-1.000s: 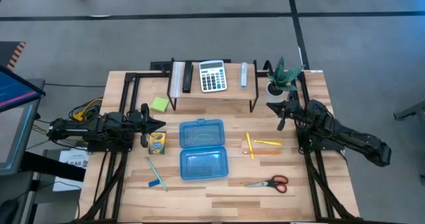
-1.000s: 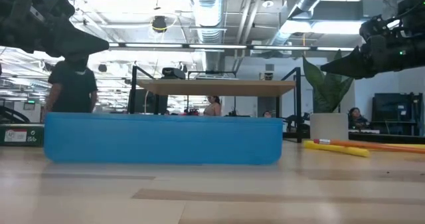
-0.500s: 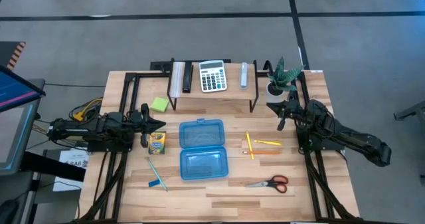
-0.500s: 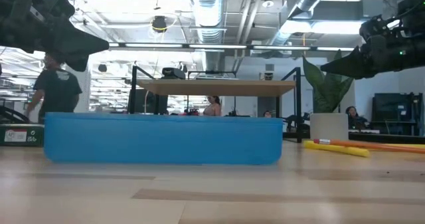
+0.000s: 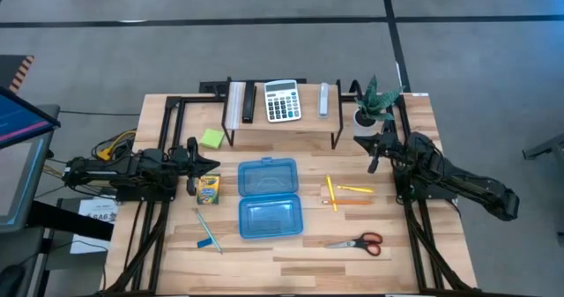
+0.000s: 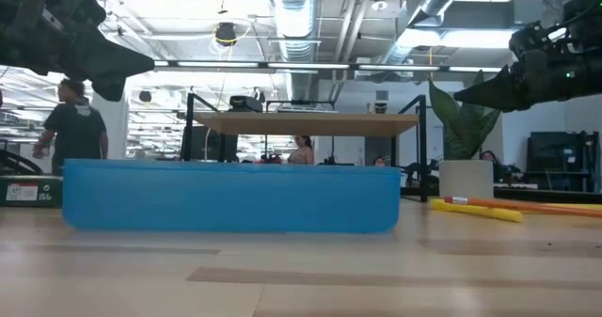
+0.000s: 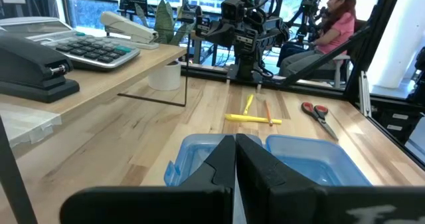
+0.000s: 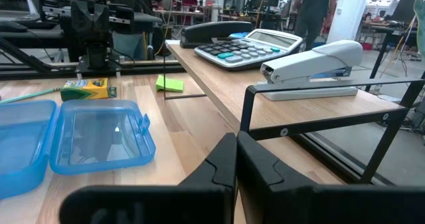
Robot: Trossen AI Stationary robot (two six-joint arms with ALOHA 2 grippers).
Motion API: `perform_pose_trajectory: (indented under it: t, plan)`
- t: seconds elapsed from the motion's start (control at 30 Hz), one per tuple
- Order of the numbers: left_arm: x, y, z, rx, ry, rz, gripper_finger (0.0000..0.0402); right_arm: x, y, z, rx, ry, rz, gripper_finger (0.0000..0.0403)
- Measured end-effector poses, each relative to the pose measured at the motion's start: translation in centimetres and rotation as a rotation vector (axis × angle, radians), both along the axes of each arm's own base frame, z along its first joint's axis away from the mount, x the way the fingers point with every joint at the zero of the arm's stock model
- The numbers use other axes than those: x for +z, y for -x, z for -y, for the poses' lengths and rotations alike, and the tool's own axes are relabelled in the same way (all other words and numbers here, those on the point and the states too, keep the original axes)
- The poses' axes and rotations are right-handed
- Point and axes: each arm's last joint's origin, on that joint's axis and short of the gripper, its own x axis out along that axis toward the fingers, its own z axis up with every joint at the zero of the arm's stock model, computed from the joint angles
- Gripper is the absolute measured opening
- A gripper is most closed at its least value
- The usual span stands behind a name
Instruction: Pack school essentials
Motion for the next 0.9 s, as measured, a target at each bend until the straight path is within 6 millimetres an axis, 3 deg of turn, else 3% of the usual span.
perform_pose_trajectory:
  t: [0.9]
  plan:
    - [0.0, 0.0, 0.0, 0.0, 0.0, 0.0, 0.0, 0.0, 0.0, 0.0, 0.0, 0.0, 0.0, 0.0033]
